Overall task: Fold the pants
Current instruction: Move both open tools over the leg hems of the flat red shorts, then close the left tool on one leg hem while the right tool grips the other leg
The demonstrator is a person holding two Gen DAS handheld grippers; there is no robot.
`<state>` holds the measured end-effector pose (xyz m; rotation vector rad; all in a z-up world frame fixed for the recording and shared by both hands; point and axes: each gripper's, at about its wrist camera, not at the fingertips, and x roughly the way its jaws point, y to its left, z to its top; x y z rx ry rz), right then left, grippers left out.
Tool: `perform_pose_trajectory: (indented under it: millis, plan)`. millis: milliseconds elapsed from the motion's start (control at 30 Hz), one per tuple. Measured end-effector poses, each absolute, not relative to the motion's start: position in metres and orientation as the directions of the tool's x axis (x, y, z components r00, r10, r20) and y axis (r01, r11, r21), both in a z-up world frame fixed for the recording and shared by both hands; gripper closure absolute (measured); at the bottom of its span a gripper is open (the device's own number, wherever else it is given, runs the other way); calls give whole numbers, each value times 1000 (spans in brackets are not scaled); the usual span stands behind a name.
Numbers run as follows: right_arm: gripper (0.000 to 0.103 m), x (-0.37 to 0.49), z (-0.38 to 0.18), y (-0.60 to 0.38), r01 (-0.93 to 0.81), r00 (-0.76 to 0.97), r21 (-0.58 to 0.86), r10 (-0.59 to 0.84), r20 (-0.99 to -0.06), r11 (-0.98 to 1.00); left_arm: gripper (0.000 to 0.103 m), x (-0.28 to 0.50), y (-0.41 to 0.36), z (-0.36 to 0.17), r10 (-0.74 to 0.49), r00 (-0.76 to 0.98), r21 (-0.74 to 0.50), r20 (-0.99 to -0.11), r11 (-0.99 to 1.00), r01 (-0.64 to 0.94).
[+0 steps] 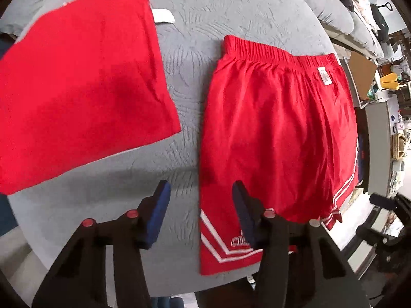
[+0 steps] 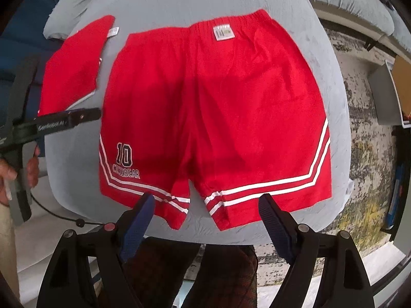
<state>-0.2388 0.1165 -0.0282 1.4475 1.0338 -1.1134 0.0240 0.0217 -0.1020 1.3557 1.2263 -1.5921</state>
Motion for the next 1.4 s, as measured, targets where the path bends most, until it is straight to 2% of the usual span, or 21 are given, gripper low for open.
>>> perform_pose_trajectory:
  millis: [167,367,533,667,867,933,1033,1100,1133,1167,1200,1233,1300,1333,1400]
  plan:
    - [24,-239,-34,121,964,216,203,62,-974,-169,69,23,18,-120,101,-240,-259,-966,-296,919]
    - [24,-241,-35,122,959,216,201,53,-975,-198,70,29,11,-129,106,-295,-313,-950,-250,916]
    - [24,-242,-33,121,953,224,209,43,-974,-221,70,11,23,-126,67,-250,-258,-966,-318,912]
    - [24,-241,-31,119,951,227,213,40,-973,-223,70,-2,27,-130,106,-308,-326,-945,-328,887]
    - [24,-246,-31,122,948,224,209,37,-974,-242,72,34,9,-138,145,-459,-477,-877,-138,868]
    - [24,-247,-33,122,944,228,212,38,-973,-251,72,32,9,-140,142,-453,-472,-880,-155,868]
    - [24,-243,-33,122,943,231,214,38,-972,-254,73,15,11,-138,129,-375,-396,-918,-230,889]
    - [24,-240,-32,122,944,231,216,32,-972,-249,75,5,13,-134,125,-324,-346,-938,-278,896]
    - [24,-239,-32,121,945,229,215,28,-973,-246,82,3,12,-134,119,-299,-321,-947,-276,906]
    - [28,-239,-31,121,946,228,216,22,-973,-243,88,4,11,-133,115,-279,-300,-953,-269,915]
    - [31,-240,-30,120,946,226,218,8,-974,-240,91,5,10,-133,118,-274,-296,-954,-256,920]
    - [39,-241,-29,118,946,224,220,-11,-975,-239,97,6,8,-132,123,-278,-300,-953,-239,924]
    - [61,-244,-29,112,943,229,236,-55,-972,-236,101,9,5,-129,141,-309,-332,-941,-196,923]
    - [78,-245,-30,108,940,234,245,-76,-969,-236,101,10,4,-128,145,-318,-341,-937,-173,924]
    - [92,-247,-35,97,940,236,250,-89,-968,-230,101,11,3,-125,164,-377,-398,-912,-125,909]
